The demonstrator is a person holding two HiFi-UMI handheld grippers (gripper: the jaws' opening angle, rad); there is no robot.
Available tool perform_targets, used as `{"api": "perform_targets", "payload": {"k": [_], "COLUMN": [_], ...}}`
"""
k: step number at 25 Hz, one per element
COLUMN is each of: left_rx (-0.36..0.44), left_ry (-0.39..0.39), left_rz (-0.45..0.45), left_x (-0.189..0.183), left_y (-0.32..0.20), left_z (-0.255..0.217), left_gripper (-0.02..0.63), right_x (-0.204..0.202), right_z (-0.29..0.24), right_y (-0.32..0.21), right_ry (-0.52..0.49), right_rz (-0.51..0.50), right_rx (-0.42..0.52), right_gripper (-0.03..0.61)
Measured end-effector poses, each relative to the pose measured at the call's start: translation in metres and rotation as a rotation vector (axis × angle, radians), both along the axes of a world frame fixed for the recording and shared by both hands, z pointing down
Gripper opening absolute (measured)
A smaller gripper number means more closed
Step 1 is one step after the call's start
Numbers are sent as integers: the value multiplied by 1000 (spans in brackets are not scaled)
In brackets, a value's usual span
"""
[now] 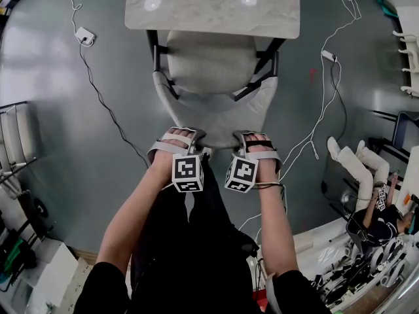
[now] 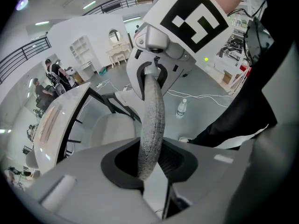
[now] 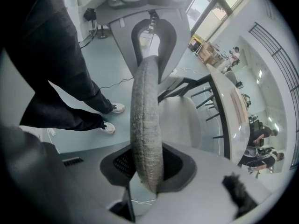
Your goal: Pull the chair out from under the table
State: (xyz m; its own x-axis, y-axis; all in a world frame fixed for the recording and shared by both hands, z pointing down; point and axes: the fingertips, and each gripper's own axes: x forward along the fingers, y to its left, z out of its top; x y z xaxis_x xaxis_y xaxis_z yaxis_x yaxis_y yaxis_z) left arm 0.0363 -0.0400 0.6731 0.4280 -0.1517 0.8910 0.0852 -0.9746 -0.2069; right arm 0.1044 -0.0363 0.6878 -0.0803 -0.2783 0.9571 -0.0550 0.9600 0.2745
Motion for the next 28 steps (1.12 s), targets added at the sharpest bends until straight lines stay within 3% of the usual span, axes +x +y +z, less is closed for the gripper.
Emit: {"api": "perform_targets", "payload": {"k": [28], "left_rx": [-19], "left_ry": [-15], "left_rz": [7], "left_x": [-12], "left_y": [55], "left_z": [2], "left_gripper": [91], "right_x": [-11], "right_z": [0], "right_y": [53], "right_ry": [0], "right_rz": [-10], "right_rx": [-21], "right_gripper": [94]}}
